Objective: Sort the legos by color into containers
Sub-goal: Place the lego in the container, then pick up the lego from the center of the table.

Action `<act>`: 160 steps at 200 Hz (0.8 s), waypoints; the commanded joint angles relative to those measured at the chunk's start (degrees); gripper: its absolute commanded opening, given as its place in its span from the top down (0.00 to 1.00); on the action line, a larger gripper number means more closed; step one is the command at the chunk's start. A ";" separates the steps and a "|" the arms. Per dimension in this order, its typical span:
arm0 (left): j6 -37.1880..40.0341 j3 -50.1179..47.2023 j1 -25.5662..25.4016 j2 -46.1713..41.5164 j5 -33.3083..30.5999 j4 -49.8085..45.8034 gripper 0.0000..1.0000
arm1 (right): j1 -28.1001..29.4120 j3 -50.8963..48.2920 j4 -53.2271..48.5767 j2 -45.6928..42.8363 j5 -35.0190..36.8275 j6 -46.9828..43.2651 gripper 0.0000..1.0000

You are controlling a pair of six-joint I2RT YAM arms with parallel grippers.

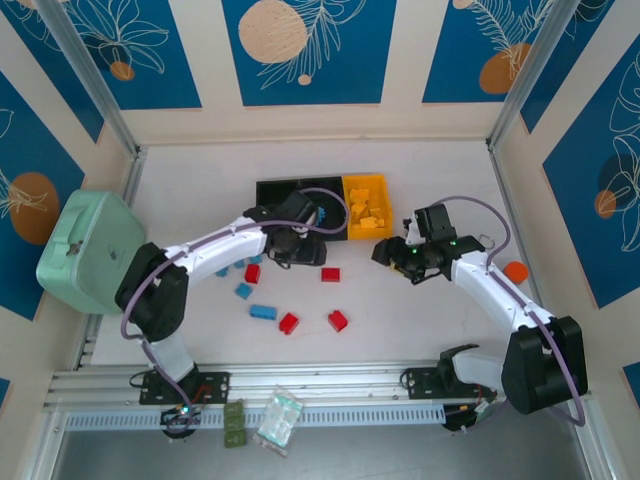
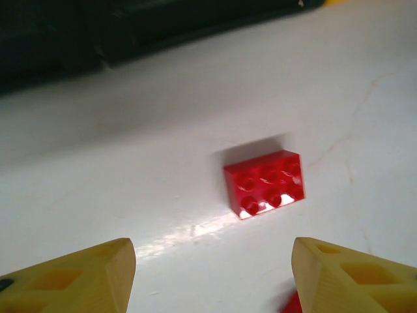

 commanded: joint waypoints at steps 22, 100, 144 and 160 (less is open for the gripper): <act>-4.33 1.66 -4.11 3.61 0.97 2.67 0.32 | -1.94 -4.18 0.93 -1.00 -2.78 1.06 0.38; -4.93 9.38 -8.01 12.77 -6.26 -3.39 0.27 | -4.20 -5.79 1.76 -1.01 -3.21 0.76 0.38; -4.83 15.00 -9.46 18.23 -10.73 -7.22 0.29 | -4.89 -7.30 2.58 -1.40 -3.81 0.92 0.38; -4.67 16.56 -9.55 20.02 -10.88 -8.27 0.32 | -5.10 -7.81 2.75 -1.61 -3.96 1.04 0.38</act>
